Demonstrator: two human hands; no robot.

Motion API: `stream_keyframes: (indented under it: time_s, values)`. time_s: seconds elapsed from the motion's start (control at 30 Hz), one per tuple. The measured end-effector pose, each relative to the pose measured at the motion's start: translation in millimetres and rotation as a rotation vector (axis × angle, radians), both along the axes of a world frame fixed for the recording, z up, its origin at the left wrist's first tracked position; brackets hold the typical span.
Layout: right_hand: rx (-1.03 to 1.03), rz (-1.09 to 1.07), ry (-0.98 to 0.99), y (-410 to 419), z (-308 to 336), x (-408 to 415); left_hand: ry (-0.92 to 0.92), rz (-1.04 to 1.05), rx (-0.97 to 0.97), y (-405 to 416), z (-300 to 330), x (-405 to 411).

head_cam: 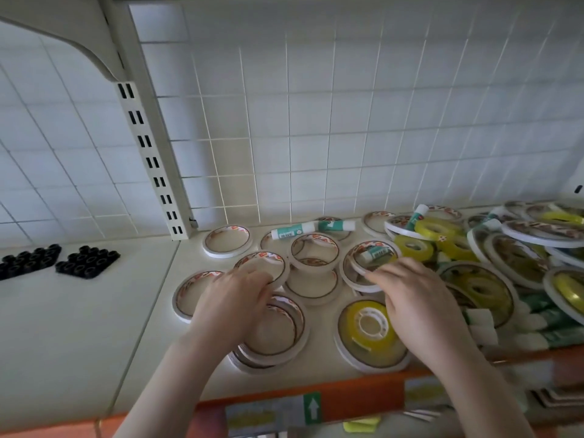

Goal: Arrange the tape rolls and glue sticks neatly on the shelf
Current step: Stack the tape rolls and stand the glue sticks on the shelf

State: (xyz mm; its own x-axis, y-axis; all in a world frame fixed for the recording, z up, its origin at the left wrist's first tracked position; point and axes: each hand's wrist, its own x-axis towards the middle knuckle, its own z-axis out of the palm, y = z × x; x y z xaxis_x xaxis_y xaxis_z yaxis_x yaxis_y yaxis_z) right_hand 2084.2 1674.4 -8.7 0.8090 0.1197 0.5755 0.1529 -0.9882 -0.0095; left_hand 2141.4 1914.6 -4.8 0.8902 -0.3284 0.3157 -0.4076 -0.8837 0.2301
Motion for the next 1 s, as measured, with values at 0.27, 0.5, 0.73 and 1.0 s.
stream_keyframes:
  time_s: [0.27, 0.5, 0.73, 1.0]
  values:
    - [-0.045, -0.021, 0.031, -0.7, 0.4, 3.9, 0.013, -0.025, 0.024, 7.7, 1.5, 5.0]
    - [-0.157, 0.006, 0.018, -5.1, 7.1, 9.5, -0.105, -0.082, 0.046, 9.2, 6.2, 4.0]
    - [0.016, 0.055, -0.133, -0.9, 9.1, 6.7, -0.212, -0.063, 0.001, 20.1, 7.1, 0.2]
    - [0.153, 0.173, -0.198, 30.7, 9.1, 16.3, -0.27, 0.064, 0.052, 51.9, 19.3, -28.7]
